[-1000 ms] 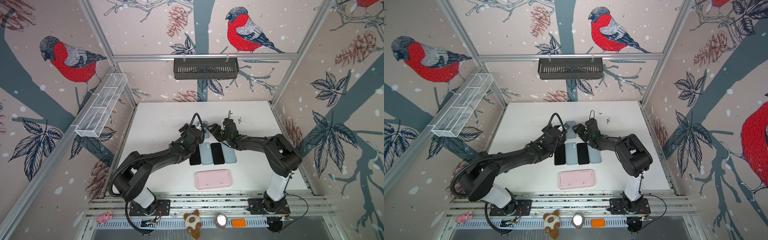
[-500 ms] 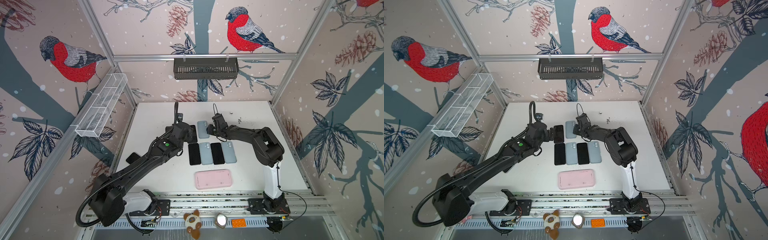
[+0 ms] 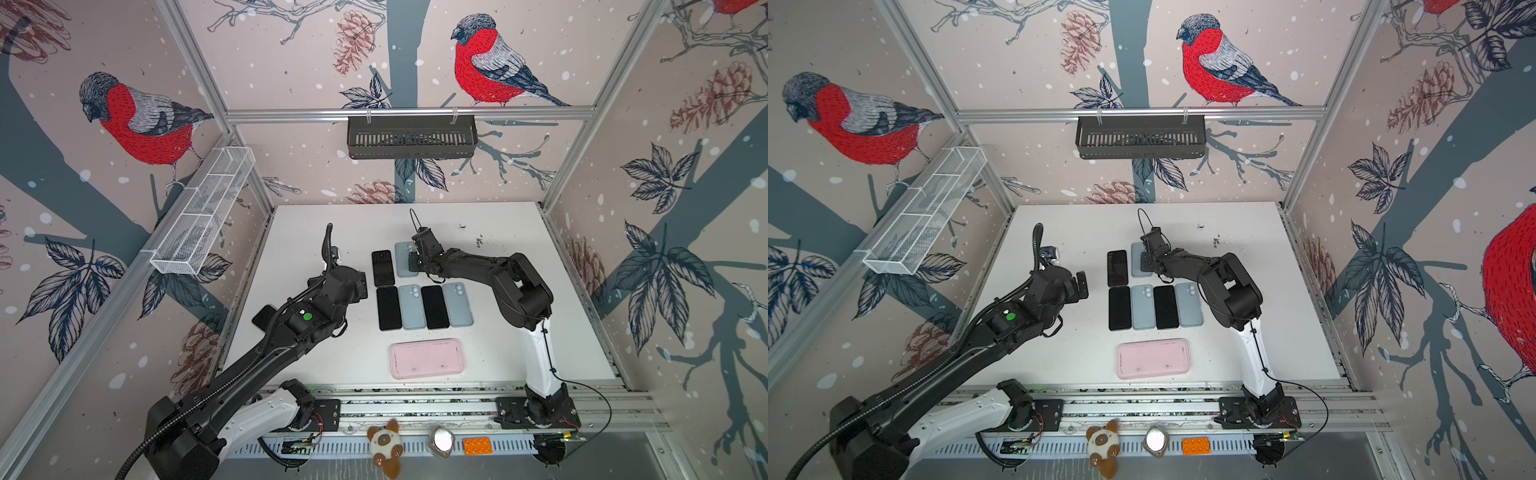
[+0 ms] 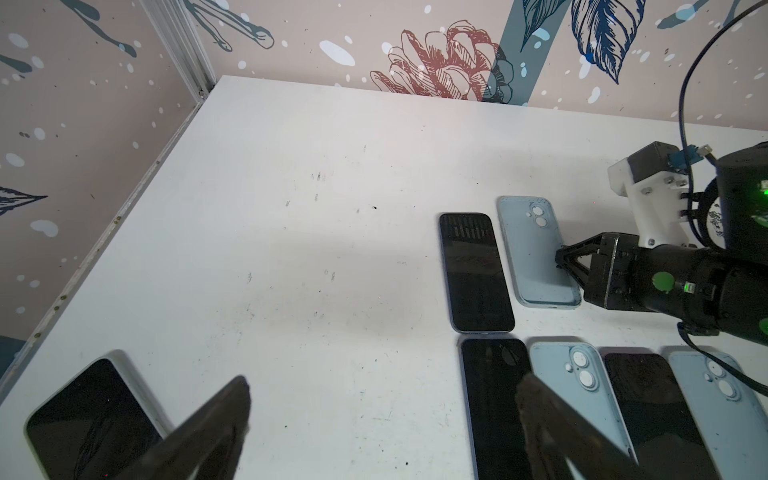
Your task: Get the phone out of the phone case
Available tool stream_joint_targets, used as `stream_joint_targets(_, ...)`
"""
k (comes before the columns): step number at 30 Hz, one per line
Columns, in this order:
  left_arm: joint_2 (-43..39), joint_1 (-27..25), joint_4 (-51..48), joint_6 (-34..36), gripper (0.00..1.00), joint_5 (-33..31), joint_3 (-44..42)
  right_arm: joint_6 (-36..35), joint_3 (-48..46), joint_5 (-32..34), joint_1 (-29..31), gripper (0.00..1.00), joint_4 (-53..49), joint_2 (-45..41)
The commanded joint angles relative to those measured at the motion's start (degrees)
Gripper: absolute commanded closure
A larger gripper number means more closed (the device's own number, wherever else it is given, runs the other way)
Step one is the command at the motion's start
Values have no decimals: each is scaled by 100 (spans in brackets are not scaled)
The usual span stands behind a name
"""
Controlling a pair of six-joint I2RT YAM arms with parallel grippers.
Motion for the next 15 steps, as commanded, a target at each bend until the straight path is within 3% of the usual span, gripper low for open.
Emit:
stream_joint_targets(1, -135, 10, -164, -261, 1, -212, -86, -306, 37, 240, 105, 89, -192, 2)
stream_joint_targets(7, -283, 30, -195, -458, 1, -197, -256, -538, -139, 415, 269, 93, -86, -113)
stream_joint_targets(10, -346, 53, -249, -601, 1, -210, -309, -525, -147, 482, 254, 89, -133, -125)
stream_joint_targets(13, -447, 120, -292, -794, 1, -188, -391, -474, -347, 489, 219, 73, 53, -309)
stream_joint_targets(15, -556, 285, -294, -921, 1, -94, -497, -457, -523, 471, 218, 51, 189, -560)
